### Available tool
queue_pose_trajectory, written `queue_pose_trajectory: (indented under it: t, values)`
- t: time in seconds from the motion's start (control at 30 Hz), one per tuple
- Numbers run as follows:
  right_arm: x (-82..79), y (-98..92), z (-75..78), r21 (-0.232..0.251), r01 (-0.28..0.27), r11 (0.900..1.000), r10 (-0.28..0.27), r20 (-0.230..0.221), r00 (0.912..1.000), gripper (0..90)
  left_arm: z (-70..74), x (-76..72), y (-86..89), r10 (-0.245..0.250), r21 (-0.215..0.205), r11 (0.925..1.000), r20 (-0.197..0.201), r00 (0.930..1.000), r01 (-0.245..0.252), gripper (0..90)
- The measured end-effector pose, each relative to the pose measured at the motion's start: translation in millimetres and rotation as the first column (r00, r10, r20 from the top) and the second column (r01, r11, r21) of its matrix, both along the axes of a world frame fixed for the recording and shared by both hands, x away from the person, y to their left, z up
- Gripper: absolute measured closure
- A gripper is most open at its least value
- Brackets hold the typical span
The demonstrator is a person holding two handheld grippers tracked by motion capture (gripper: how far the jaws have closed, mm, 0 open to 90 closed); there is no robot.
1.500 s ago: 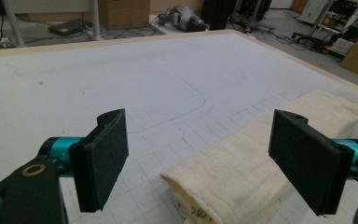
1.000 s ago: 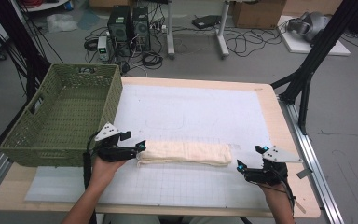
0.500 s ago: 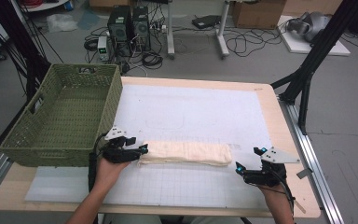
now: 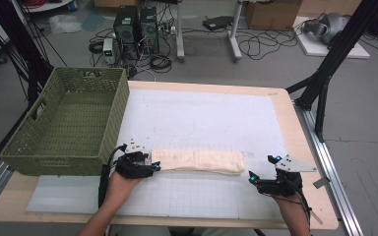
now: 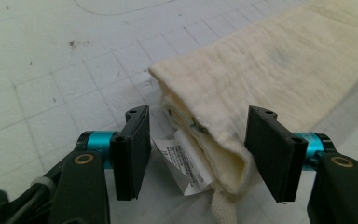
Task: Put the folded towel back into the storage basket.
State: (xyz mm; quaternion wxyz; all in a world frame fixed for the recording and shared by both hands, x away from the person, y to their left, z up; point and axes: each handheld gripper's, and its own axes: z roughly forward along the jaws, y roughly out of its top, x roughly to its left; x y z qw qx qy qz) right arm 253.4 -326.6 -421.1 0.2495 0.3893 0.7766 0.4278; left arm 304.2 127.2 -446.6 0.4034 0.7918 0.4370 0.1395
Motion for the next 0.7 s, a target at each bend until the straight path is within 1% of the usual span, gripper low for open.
queue_pose_trajectory:
  t: [0.07,0.1,0.27,0.3,0.33,0.5,0.53,0.57,0.6,0.7]
  values:
    - [0.0,0.3,-0.2,0.000,-0.001,1.000,0.001,-0.003,1.0000,11.0,0.1,-3.2,-2.6,0.006,0.023,0.9997,0.011,0.9999,-0.006,40.6]
    - [0.0,0.4,-0.2,0.000,-0.001,1.000,0.001,-0.005,1.0000,10.9,0.2,-5.4,-3.9,0.003,0.042,0.9991,0.018,0.9998,-0.003,40.5]
    - [0.7,1.2,-0.8,-0.004,-0.005,1.000,0.005,-0.006,1.0000,11.0,0.7,-13.2,-9.7,0.006,0.061,0.9981,0.022,0.9997,-0.007,42.2]
    - [0.6,1.6,-0.8,-0.003,-0.005,1.000,0.005,-0.009,0.9999,11.0,0.9,-14.1,-10.3,0.000,0.061,0.9982,0.021,0.9998,-0.001,44.2]
    - [0.7,1.7,-0.8,-0.006,-0.006,1.000,0.006,-0.009,0.9999,11.0,0.7,-14.7,-11.1,0.004,0.055,0.9985,0.022,0.9997,-0.005,46.8]
    - [1.0,3.0,-1.1,-0.013,-0.010,1.000,0.009,-0.015,0.9998,11.0,0.3,-15.1,-10.8,-0.006,0.047,0.9989,0.025,0.9997,0.005,52.0]
    - [1.1,3.1,-1.3,-0.014,-0.010,1.000,0.010,-0.014,0.9998,11.0,0.5,-15.7,-11.5,-0.017,0.043,0.9990,0.026,0.9995,0.015,54.4]
    - [1.2,3.2,-1.4,-0.013,-0.011,1.000,0.011,-0.017,0.9998,10.9,0.5,-16.4,-12.4,-0.030,0.038,0.9989,0.028,0.9992,0.029,59.6]
    - [1.4,3.3,-1.6,-0.012,-0.010,1.000,0.010,-0.015,0.9998,11.0,0.5,-16.9,-13.5,-0.038,0.045,0.9983,0.038,0.9986,0.036,63.6]
    - [1.6,3.7,-1.8,-0.010,-0.012,1.000,0.012,-0.017,0.9998,10.9,0.6,-17.1,-14.1,-0.058,0.051,0.9972,0.050,0.9971,0.055,67.9]
